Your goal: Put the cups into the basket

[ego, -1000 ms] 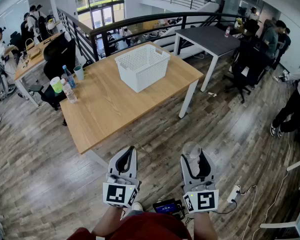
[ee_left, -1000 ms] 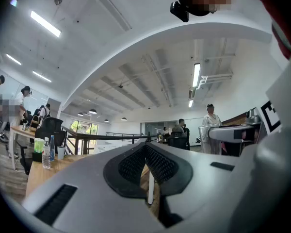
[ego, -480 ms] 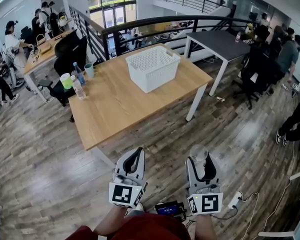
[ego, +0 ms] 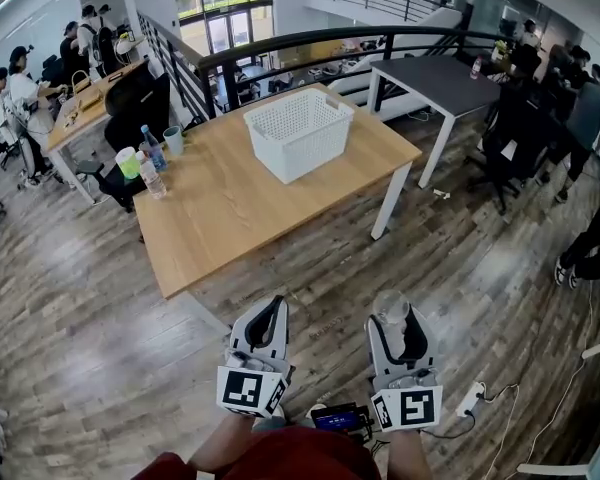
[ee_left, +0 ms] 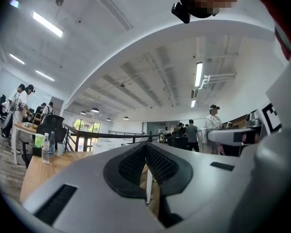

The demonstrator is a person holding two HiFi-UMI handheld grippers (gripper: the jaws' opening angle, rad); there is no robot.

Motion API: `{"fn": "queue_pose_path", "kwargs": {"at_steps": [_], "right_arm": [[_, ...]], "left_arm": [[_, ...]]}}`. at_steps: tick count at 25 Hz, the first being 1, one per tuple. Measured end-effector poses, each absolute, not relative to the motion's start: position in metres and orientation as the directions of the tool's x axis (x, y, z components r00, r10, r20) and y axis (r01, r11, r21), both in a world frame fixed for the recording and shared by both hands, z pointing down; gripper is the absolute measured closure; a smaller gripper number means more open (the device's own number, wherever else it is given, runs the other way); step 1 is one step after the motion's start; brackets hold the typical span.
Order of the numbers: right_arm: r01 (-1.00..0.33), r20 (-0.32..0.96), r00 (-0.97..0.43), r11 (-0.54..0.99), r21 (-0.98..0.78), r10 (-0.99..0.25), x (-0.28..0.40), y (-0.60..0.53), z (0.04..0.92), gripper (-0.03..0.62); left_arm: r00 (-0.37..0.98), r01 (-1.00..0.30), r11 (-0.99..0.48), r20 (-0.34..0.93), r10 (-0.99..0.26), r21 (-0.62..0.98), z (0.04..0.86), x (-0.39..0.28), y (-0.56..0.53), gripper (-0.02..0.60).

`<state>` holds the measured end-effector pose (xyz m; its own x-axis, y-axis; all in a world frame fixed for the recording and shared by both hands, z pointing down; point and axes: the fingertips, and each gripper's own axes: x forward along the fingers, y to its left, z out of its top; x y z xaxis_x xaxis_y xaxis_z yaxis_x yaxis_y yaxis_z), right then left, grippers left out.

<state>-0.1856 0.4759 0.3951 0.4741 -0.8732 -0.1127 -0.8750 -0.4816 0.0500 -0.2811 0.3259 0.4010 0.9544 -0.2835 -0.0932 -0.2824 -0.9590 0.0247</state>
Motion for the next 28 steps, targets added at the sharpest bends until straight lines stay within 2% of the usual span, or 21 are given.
{"fn": "queue_pose_path", "kwargs": {"at_steps": [14,28], "right_arm": [[-0.887,-0.099,0.458,-0.462,0.016,-0.883,-0.162,0.494,0.408,0.347],[-0.870,-0.086,0.485,-0.490,0.050,-0.870,-0.135,0.449,0.407,0.347]], "left_arm": [[0.950,-0.301,-0.953,-0.078,-0.302,0.034,0.408,-0.259,0.345,0.575],[0.962,-0.256,-0.964,-0.082,-0.261,0.071,0.415,-0.223,0.298,0.575]]}}
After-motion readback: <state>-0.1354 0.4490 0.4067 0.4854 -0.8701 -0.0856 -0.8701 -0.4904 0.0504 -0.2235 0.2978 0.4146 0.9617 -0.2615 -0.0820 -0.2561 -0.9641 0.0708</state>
